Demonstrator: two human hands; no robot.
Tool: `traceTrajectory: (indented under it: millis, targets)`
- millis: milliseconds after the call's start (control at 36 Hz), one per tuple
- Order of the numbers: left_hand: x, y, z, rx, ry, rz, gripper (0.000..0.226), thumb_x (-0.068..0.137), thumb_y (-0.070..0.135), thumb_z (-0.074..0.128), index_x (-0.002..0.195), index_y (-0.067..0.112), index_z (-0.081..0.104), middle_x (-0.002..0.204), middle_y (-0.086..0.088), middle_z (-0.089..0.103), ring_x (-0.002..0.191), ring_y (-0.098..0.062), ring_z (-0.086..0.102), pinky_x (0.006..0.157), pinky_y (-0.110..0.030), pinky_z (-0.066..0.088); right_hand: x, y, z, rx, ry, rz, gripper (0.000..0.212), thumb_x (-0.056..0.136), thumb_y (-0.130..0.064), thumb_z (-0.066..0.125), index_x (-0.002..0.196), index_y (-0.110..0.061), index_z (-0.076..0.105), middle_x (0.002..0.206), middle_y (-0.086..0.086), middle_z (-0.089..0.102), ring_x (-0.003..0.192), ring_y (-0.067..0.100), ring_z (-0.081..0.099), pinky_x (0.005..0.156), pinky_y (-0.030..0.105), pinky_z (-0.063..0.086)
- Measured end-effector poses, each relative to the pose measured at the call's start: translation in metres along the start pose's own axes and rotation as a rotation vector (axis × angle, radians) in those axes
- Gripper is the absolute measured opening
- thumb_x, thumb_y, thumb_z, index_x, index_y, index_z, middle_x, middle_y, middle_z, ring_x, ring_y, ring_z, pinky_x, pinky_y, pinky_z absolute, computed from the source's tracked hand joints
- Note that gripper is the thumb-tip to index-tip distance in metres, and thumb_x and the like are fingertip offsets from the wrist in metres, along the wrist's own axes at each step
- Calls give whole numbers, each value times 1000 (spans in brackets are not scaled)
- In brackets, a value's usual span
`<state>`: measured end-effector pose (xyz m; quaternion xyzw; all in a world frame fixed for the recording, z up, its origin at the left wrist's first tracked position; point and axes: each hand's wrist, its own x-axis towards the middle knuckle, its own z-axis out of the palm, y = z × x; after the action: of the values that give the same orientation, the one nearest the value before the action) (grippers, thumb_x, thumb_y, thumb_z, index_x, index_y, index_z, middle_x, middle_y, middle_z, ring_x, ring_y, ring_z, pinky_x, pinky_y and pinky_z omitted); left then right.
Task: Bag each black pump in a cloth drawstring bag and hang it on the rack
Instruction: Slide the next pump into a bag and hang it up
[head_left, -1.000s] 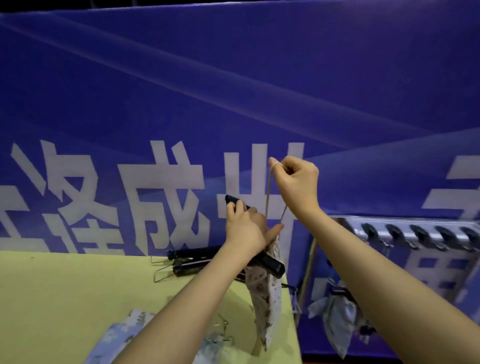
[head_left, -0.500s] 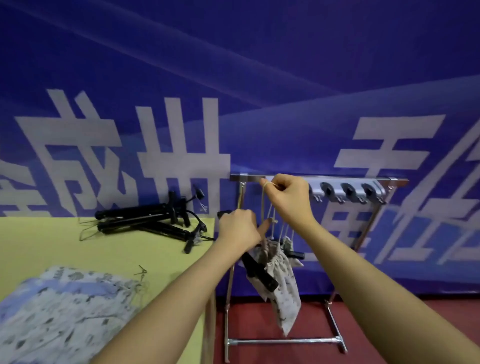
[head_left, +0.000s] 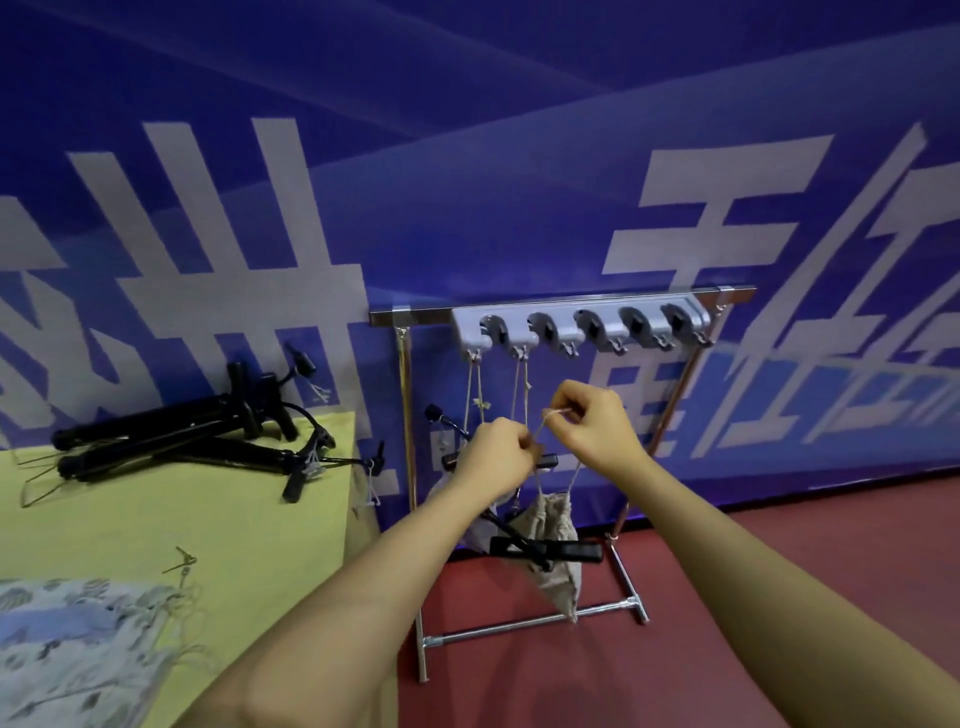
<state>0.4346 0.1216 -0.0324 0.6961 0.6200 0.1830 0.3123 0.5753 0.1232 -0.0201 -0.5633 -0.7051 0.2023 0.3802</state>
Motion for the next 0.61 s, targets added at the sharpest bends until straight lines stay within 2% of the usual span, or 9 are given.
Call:
traceTrajectory:
  millis: [56, 111, 167, 250, 333, 472, 611]
  targets:
    - [14, 0, 8, -35, -6, 10, 38, 88, 21, 58, 52, 15, 46, 57, -10, 47, 62, -29, 46, 57, -31, 33, 6, 11, -4, 17, -25, 22, 21, 80, -13, 56, 65, -18, 42, 56, -4, 37, 55, 17, 29, 57, 35, 28]
    - [24, 1, 13, -88, -9, 11, 27, 87, 18, 57, 61, 13, 61, 62, -13, 57, 68, -31, 54, 61, -31, 39, 12, 20, -6, 10, -53, 47, 10, 73, -21, 48, 69, -14, 43, 59, 1, 39, 58, 19, 30, 57, 35, 28]
    - [29, 1, 16, -159, 3, 16, 19, 86, 16, 57, 73, 10, 70, 65, -10, 63, 71, -26, 59, 66, -30, 46, 15, 26, -5, -7, -77, 69, 11, 71, -24, 46, 70, -13, 43, 61, 6, 41, 59, 21, 31, 57, 36, 28]
    - [48, 7, 21, -223, 0, 14, 18, 87, 14, 57, 77, 10, 70, 60, 0, 60, 67, -19, 57, 67, -29, 47, 28, 40, -6, -25, -88, 104, 10, 77, -16, 50, 70, -14, 43, 60, 3, 41, 59, 21, 33, 57, 36, 29]
    - [66, 16, 24, -255, 3, -2, 17, 89, 16, 58, 81, 9, 71, 71, -8, 67, 70, -22, 60, 69, -31, 49, 42, 56, -9, -34, -105, 135, 17, 84, -7, 52, 71, -13, 43, 61, 1, 41, 59, 21, 34, 58, 36, 30]
    - [101, 36, 32, -318, 105, -36, 16, 92, 13, 56, 87, 7, 69, 83, -12, 72, 80, -25, 68, 76, -32, 51, 74, 82, -23, -3, -97, 143, 15, 90, -7, 50, 76, -9, 45, 60, 0, 39, 54, 16, 33, 55, 33, 29]
    - [135, 55, 41, -352, 234, -99, 18, 91, 11, 55, 79, 10, 68, 81, -12, 71, 81, -26, 68, 78, -35, 54, 109, 106, -31, 5, -128, 86, 10, 96, -9, 48, 88, -4, 52, 62, 0, 42, 53, 14, 36, 51, 26, 28]
